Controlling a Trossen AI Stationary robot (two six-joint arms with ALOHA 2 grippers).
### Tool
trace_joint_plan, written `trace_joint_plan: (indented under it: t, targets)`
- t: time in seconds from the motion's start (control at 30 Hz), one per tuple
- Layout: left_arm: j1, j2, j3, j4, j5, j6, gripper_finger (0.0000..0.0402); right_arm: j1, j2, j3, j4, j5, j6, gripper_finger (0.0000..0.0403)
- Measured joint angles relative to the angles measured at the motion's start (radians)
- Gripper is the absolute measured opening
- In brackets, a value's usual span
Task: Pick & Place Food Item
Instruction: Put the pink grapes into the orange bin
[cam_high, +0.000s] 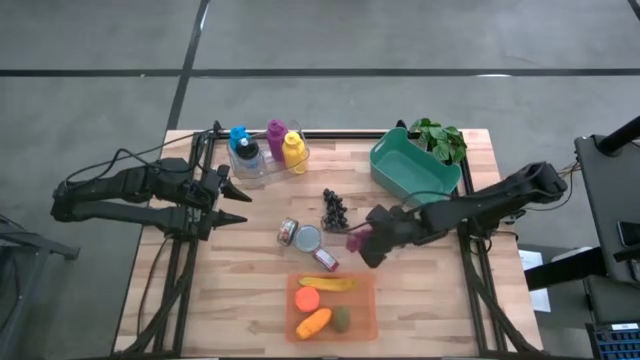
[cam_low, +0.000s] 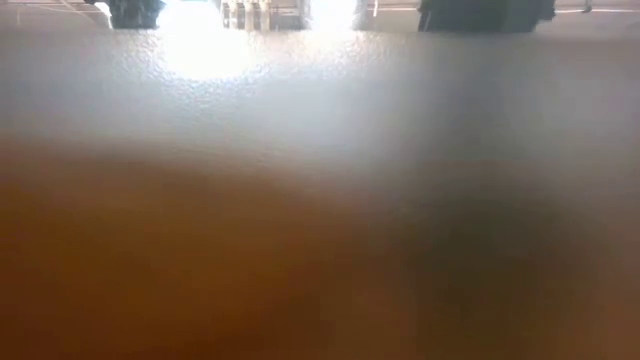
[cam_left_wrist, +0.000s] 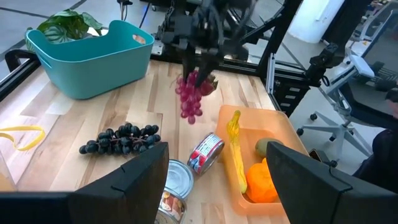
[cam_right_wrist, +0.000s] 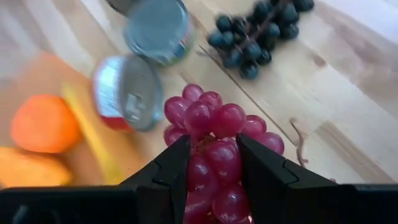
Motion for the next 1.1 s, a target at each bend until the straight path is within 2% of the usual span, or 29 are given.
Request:
trace_joint_plan:
  t: [0.23,0.47,0.57,0.8,1.1]
  targets:
    - [0.0,0.0,0.0,0.0,0.0,0.0,0.0275,0.015,-0.11,0.0,0.114,0.0,-0.08,0.0118]
    - [0.0,0.0,0.0,0.0,0.0,0.0,0.0275,0.102,-0.146,0.0,0.262,-0.001,-0.381,0.0118]
    - [0.0,0.0,0.0,0.0,0.0,0.0,0.0275,0.152,-0.136,0.0,0.306,-0.002,-0.462,0.0118]
    - [0.0,0.0,0.0,0.0,0.0,0.0,0.0275,0.255,-0.041,0.0,0.416,-0.003,-0.533,0.0118]
    - [0.0,0.0,0.0,0.0,0.0,0.0,0.0275,0.354,0.169,0.0,0.563,0.002,-0.55,0.0118]
